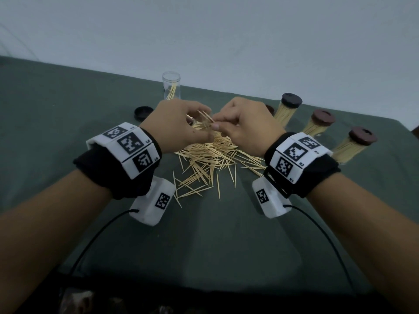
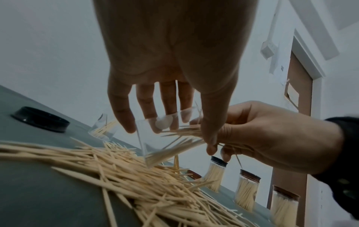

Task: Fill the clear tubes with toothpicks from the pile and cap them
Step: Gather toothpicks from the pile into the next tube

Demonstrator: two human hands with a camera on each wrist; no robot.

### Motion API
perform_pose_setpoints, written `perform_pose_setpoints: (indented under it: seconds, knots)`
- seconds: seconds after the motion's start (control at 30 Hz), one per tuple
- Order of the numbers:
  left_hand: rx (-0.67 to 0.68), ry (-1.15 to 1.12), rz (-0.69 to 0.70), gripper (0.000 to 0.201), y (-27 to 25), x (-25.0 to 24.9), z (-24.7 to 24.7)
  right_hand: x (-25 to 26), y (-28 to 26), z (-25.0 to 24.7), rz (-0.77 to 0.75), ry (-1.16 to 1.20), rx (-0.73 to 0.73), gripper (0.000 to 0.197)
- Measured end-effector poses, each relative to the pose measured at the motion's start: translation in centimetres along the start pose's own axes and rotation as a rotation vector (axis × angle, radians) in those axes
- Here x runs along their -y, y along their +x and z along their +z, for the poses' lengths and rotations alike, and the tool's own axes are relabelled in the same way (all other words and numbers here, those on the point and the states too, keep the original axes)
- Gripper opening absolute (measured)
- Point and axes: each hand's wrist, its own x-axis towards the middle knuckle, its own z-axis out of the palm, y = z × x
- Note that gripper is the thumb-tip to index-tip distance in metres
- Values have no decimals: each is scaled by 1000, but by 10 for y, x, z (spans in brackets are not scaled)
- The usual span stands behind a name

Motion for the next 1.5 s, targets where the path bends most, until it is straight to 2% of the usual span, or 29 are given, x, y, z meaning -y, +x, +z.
perform_pose_setpoints:
  seconds: [0.17, 0.3, 0.4, 0.53, 0.73, 0.9, 1.2, 1.3, 1.5]
  knots:
    - [30, 12, 23, 54, -1, -4, 5, -5, 0, 1, 82, 13, 69, 13]
    - [10, -1, 20, 51, -1, -4, 5, -3, 0, 2, 136, 45, 9, 8]
    - [-27, -11, -7, 54, -1, -2, 4, 0, 1, 3, 119, 16, -23, 11]
    - [-38, -5, -36, 60, 1, 2, 2, 5, 0, 3, 48, -47, 42, 16]
    - [-49, -8, -60, 63, 1, 4, -1, -1, 0, 1, 121, -3, 22, 22]
    - [-36, 6, -38, 63, 0, 2, 0, -2, 1, -2, 104, -33, 47, 22]
    - [-32, 31, -2, 61, 0, -1, 3, 1, 1, 0, 84, 79, -74, 20]
    - [-21, 40, -16, 61, 0, 1, 2, 1, 2, -1, 72, 107, -72, 19]
    - [56, -23, 20, 46, -3, -5, 3, 0, 1, 4, 20, 33, -55, 15]
